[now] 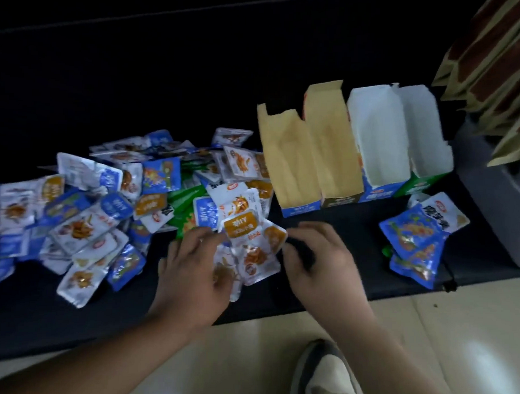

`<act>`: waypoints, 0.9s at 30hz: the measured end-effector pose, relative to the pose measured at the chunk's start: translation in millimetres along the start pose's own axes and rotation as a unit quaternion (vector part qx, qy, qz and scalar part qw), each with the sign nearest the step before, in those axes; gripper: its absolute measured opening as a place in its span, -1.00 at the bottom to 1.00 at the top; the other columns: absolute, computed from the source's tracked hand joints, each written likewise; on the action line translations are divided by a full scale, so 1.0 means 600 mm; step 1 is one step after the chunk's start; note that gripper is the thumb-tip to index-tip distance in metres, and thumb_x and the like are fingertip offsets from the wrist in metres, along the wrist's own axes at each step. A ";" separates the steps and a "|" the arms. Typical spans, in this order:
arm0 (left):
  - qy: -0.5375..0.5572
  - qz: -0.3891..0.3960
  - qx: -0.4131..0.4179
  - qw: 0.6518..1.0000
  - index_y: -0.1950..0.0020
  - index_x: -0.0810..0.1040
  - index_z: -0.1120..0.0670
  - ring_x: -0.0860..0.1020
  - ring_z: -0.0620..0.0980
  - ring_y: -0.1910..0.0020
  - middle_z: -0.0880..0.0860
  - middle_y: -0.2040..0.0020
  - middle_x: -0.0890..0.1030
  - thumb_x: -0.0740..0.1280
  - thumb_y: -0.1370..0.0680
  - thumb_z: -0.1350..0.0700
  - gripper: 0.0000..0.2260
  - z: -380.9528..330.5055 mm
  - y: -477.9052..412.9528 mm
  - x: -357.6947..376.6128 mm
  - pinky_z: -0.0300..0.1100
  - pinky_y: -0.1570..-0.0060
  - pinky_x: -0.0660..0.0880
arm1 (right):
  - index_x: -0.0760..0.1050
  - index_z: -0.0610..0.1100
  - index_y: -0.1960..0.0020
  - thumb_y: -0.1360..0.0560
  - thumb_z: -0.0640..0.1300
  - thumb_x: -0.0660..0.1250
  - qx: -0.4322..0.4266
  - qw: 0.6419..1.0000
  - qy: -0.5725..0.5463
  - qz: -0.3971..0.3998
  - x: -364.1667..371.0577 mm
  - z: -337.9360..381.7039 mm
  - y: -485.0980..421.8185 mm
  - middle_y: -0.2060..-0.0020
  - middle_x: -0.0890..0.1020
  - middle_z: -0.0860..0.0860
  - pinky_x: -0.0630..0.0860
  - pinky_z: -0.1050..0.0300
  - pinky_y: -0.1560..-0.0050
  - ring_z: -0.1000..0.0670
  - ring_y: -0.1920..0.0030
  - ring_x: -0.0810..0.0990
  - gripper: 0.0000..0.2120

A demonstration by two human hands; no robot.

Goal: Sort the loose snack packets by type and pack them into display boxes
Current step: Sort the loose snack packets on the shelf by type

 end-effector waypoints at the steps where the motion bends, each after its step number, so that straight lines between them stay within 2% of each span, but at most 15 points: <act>1: 0.014 -0.003 -0.060 0.998 -0.43 0.48 -0.05 0.39 0.13 -0.33 -0.01 -0.41 0.41 0.45 -0.51 -0.07 -0.50 0.027 -0.008 -0.006 0.10 -0.21 0.44 | 0.60 0.03 -0.28 -0.54 0.10 0.30 -0.014 0.999 -0.003 0.048 0.031 0.021 0.002 -0.31 0.54 0.03 0.59 -0.02 -0.20 -0.02 -0.32 0.53 -0.64; 3: 0.063 -0.006 -0.164 0.984 -0.42 0.48 -0.05 0.44 0.17 -0.33 0.04 -0.36 0.46 0.49 -0.45 -0.13 -0.44 0.072 -0.024 -0.015 0.09 -0.26 0.47 | 0.36 0.19 -0.51 -0.53 0.13 0.35 -0.028 0.985 0.053 0.163 0.091 0.042 0.007 -0.58 0.25 0.05 0.40 -0.05 -0.46 -0.07 -0.59 0.19 -0.45; 5: 0.113 -0.001 -0.222 0.969 -0.31 0.51 -0.10 0.54 0.14 -0.24 0.01 -0.24 0.57 0.46 -0.34 -0.27 -0.41 0.106 -0.028 -0.011 0.10 -0.20 0.53 | -0.01 0.30 -0.63 -0.55 0.13 0.40 -0.018 0.956 0.145 0.254 0.134 0.039 0.016 -0.66 -0.13 0.09 0.11 -0.07 -0.59 -0.10 -0.65 -0.18 -0.19; 7: 0.175 -0.012 -0.248 0.953 -0.22 0.51 -0.14 0.61 0.05 -0.12 -0.07 -0.09 0.64 0.47 -0.30 -0.26 -0.47 0.118 -0.027 -0.004 0.04 -0.10 0.58 | -0.17 0.33 -0.62 -0.54 0.17 0.40 -0.020 0.946 0.193 0.258 0.155 0.033 0.016 -0.66 -0.19 0.09 0.04 -0.12 -0.64 -0.14 -0.65 -0.21 -0.10; 9: 0.252 -0.011 -0.273 0.928 -0.09 0.53 -0.11 0.66 -0.05 0.08 -0.13 0.14 0.67 0.57 -0.38 -0.02 -0.65 0.109 -0.029 -0.003 -0.09 0.06 0.61 | -0.13 0.34 -0.62 -0.52 0.23 0.40 -0.022 0.951 0.207 0.231 0.165 0.029 0.011 -0.67 -0.06 0.09 0.19 -0.15 -0.59 -0.17 -0.66 -0.09 -0.11; 11: 0.316 0.004 -0.294 0.902 0.11 0.56 -0.06 0.65 -0.08 0.22 -0.11 0.32 0.66 0.55 -0.45 0.19 -0.78 0.102 -0.038 0.001 -0.10 0.12 0.59 | 0.04 0.34 -0.61 -0.50 0.24 0.41 -0.014 0.955 0.208 0.213 0.169 0.025 0.008 -0.64 0.10 0.12 0.42 -0.13 -0.43 -0.14 -0.64 0.04 -0.19; 14: 0.361 0.034 -0.286 0.887 0.19 0.68 0.03 0.70 0.09 0.16 -0.02 0.26 0.72 0.46 -0.50 0.27 -0.85 0.096 -0.045 0.002 -0.14 0.20 0.54 | 0.36 0.23 -0.50 -0.48 0.16 0.45 -0.014 0.968 0.197 0.157 0.164 0.027 0.002 -0.46 0.36 0.09 0.65 -0.11 -0.06 -0.14 -0.51 0.30 -0.38; 17: 0.355 0.020 -0.300 0.885 0.08 0.66 0.04 0.66 -0.05 0.25 0.02 0.22 0.69 0.38 -0.55 0.27 -0.86 0.117 -0.043 -0.018 -0.28 0.36 0.47 | 0.43 0.23 -0.40 -0.48 0.18 0.42 -0.002 0.972 0.200 0.125 0.158 0.026 -0.005 -0.34 0.41 0.12 0.64 0.00 0.09 -0.04 -0.40 0.39 -0.50; 19: 0.349 -0.021 -0.304 0.886 -0.05 0.62 0.02 0.59 -0.16 0.32 -0.07 0.19 0.64 0.36 -0.58 0.25 -0.85 0.136 -0.044 -0.049 -0.33 0.45 0.47 | 0.40 0.26 -0.40 -0.49 0.21 0.41 0.007 0.968 0.209 0.138 0.156 0.025 -0.011 -0.35 0.38 0.14 0.62 0.01 0.06 0.00 -0.41 0.35 -0.50; 21: 0.343 -0.066 -0.280 0.894 -0.12 0.65 0.01 0.58 -0.13 0.32 -0.09 0.23 0.64 0.37 -0.59 0.22 -0.84 0.157 -0.047 -0.083 -0.27 0.39 0.50 | 0.32 0.26 -0.50 -0.53 0.25 0.33 0.018 0.959 0.231 0.162 0.160 0.023 -0.013 -0.48 0.30 0.11 0.55 -0.13 -0.27 -0.05 -0.55 0.21 -0.44; 22: 0.347 -0.081 -0.256 0.899 -0.09 0.67 -0.02 0.60 -0.11 0.35 -0.06 0.27 0.66 0.38 -0.60 0.21 -0.84 0.163 -0.047 -0.102 -0.23 0.36 0.54 | 0.26 0.26 -0.55 -0.55 0.28 0.28 0.022 0.954 0.241 0.176 0.162 0.024 -0.014 -0.56 0.24 0.09 0.36 -0.20 -0.48 -0.09 -0.62 0.09 -0.40; 23: 0.344 -0.082 -0.226 0.908 -0.05 0.68 -0.06 0.61 -0.09 0.37 -0.05 0.28 0.67 0.38 -0.60 0.21 -0.83 0.166 -0.048 -0.118 -0.17 0.34 0.58 | 0.23 0.24 -0.58 -0.56 0.29 0.25 0.017 0.954 0.238 0.179 0.161 0.030 -0.016 -0.61 0.19 0.08 0.17 -0.23 -0.58 -0.11 -0.65 0.00 -0.39; 24: 0.333 -0.066 -0.193 0.921 -0.01 0.68 -0.10 0.61 -0.08 0.39 -0.06 0.26 0.69 0.39 -0.59 0.21 -0.80 0.165 -0.049 -0.134 -0.11 0.33 0.60 | 0.26 0.21 -0.57 -0.56 0.27 0.26 -0.001 0.963 0.216 0.163 0.156 0.043 -0.022 -0.62 0.19 0.06 0.11 -0.25 -0.60 -0.12 -0.65 0.01 -0.40; 25: 0.313 -0.036 -0.159 0.936 -0.01 0.70 -0.13 0.59 -0.07 0.42 -0.09 0.25 0.69 0.40 -0.59 0.20 -0.79 0.162 -0.051 -0.146 -0.11 0.35 0.58 | 0.32 0.16 -0.55 -0.55 0.22 0.33 -0.026 0.975 0.173 0.137 0.148 0.059 -0.028 -0.60 0.26 0.04 0.19 -0.24 -0.57 -0.12 -0.63 0.10 -0.41; 27: 0.275 0.039 -0.100 0.955 -0.06 0.72 -0.16 0.56 -0.19 0.46 -0.21 0.22 0.70 0.45 -0.57 0.16 -0.80 0.152 -0.051 -0.158 -0.29 0.41 0.51 | 0.40 0.10 -0.51 -0.48 0.08 0.51 -0.060 0.989 0.055 0.121 0.138 0.100 -0.038 -0.51 0.40 0.07 0.37 -0.02 -0.44 -0.02 -0.55 0.31 -0.36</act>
Point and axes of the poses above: each hand's wrist, its own y-axis away from the middle knuckle, its own x-axis out of the palm, z = x × y, the point moved 5 cm from there along -y, towards the middle knuckle
